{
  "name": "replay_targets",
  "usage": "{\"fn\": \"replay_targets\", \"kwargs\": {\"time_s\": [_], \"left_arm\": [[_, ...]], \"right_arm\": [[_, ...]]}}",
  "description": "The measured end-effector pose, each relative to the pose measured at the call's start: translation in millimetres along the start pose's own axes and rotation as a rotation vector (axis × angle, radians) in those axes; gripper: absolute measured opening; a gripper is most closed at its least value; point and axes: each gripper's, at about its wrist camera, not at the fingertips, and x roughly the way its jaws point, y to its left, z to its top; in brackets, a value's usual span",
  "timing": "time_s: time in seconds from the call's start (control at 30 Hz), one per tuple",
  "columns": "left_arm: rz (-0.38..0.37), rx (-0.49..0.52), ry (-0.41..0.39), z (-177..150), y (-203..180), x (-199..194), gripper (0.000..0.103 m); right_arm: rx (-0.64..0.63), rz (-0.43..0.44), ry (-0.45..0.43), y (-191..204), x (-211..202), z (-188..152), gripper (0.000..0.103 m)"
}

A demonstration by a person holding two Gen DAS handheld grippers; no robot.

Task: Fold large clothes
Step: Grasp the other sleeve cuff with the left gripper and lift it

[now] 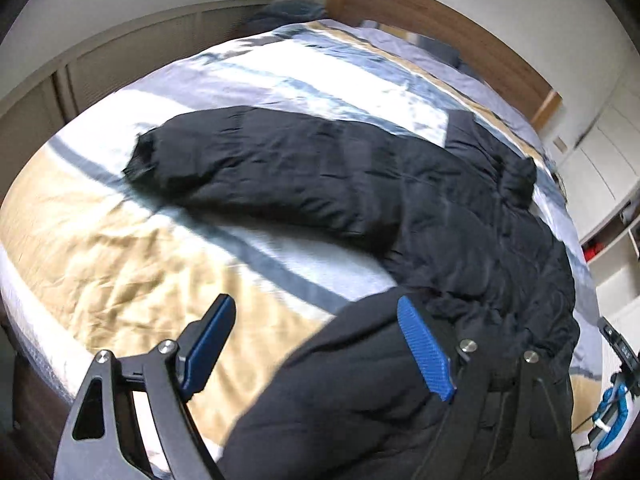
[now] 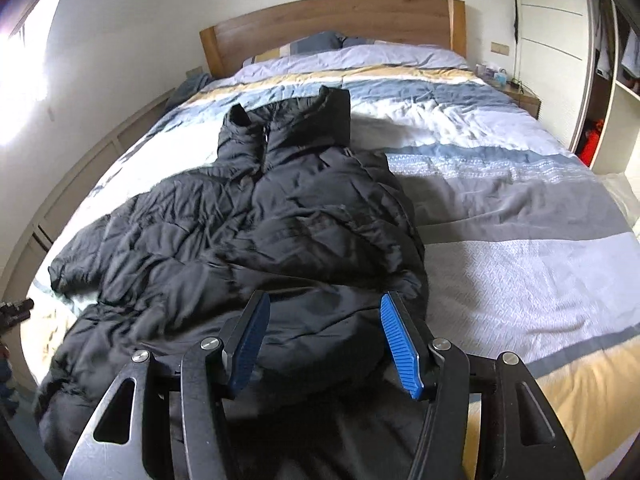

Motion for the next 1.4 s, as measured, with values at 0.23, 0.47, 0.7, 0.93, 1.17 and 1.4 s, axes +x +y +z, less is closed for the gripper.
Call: {"fn": "replay_targets", "kwargs": {"time_s": [0.23,0.47,0.7,0.93,1.17,1.4], "left_arm": [[-0.011,-0.142,0.005,33.1,74.2,10.0,0.083],[-0.125,-0.383,0.004,74.0,141.6,53.5,0.083],[-0.196,-0.565,0.050,80.5,172.7,116.9,0.083],[-0.248,-0.735,0.019,91.5,199.3,154.0,0.080],[-0.319,-0.813,-0.022,97.4,210.4,157.1,0.027],[-0.313,-0.734,-0.063,106.1,193.2,128.5,0.010]], "right_arm": [[0.053,0.000,-0.027,27.5,-13.3,5.1,0.059],[0.037,0.040,-0.032,64.4,-13.2,7.8,0.060],[0.009,0.017,-0.021,72.8,-16.9,7.7,0.061],[0.019,-0.044,-0.020,55.2,-26.7,6.6,0.061],[0.055,-0.072,-0.024,32.0,-34.5,1.1,0.061],[0.068,-0.057,-0.039,25.7,-45.2,-6.2,0.061]]}}
